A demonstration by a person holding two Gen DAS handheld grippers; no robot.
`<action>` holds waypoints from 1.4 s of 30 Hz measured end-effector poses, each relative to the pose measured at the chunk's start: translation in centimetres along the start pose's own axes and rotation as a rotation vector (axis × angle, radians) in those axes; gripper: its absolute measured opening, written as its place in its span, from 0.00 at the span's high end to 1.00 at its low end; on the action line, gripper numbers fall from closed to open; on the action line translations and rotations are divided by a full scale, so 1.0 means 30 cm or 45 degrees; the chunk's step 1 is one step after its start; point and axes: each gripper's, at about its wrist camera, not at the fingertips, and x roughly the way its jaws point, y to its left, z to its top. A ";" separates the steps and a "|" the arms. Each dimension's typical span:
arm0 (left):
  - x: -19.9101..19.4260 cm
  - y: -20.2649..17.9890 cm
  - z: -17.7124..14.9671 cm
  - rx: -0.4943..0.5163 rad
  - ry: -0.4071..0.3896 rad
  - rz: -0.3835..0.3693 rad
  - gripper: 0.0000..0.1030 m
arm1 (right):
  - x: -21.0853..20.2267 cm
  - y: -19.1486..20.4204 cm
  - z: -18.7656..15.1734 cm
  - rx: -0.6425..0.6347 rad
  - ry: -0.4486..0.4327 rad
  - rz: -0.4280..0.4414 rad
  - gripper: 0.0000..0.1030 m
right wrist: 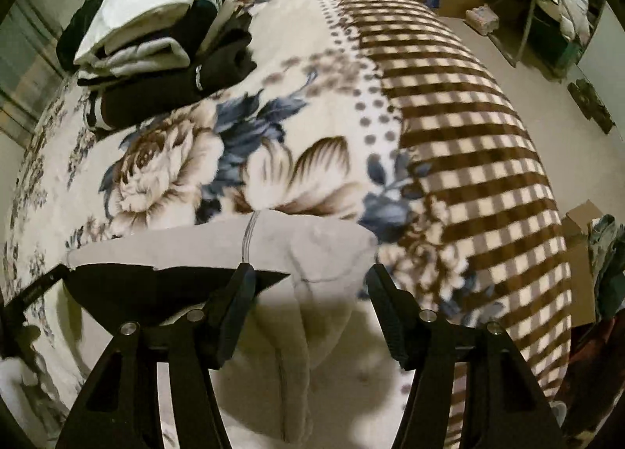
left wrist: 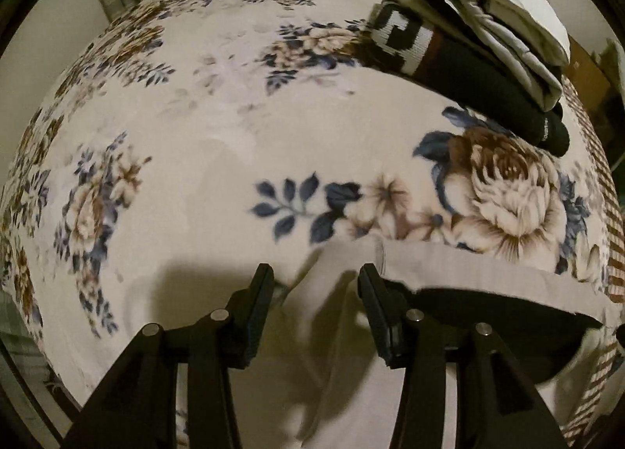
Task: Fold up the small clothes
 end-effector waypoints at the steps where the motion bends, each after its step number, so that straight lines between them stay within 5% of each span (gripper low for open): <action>1: -0.009 0.011 -0.015 -0.005 0.007 -0.007 0.58 | -0.016 -0.015 -0.014 0.020 -0.001 0.009 0.39; 6: -0.053 0.003 -0.095 0.032 0.023 -0.004 0.58 | -0.052 -0.056 -0.076 0.063 0.059 0.123 0.39; 13: 0.071 -0.119 -0.060 0.195 0.045 0.032 0.58 | 0.067 0.090 -0.058 -0.176 0.141 0.047 0.40; 14: 0.091 -0.126 -0.049 0.208 0.049 0.047 0.58 | 0.090 0.106 -0.045 -0.195 0.139 0.028 0.46; 16: 0.123 -0.134 -0.023 0.216 0.056 0.044 0.58 | 0.131 0.126 -0.023 -0.227 0.146 0.002 0.91; 24: 0.131 -0.117 -0.015 0.219 0.056 0.021 0.56 | 0.061 0.070 0.023 -0.081 0.012 0.022 0.94; 32: 0.100 -0.076 -0.013 0.137 0.075 -0.030 0.56 | 0.111 0.070 0.048 -0.029 0.083 0.059 0.94; 35: 0.060 -0.066 -0.016 0.120 0.053 -0.063 0.56 | 0.089 0.039 0.044 0.032 0.104 0.097 0.90; 40: 0.081 -0.088 -0.028 0.135 0.087 -0.078 0.57 | 0.059 0.005 0.036 0.090 0.090 0.129 0.67; 42: 0.099 -0.102 -0.031 0.151 0.084 -0.088 0.71 | 0.096 0.007 0.027 0.104 0.143 0.132 0.67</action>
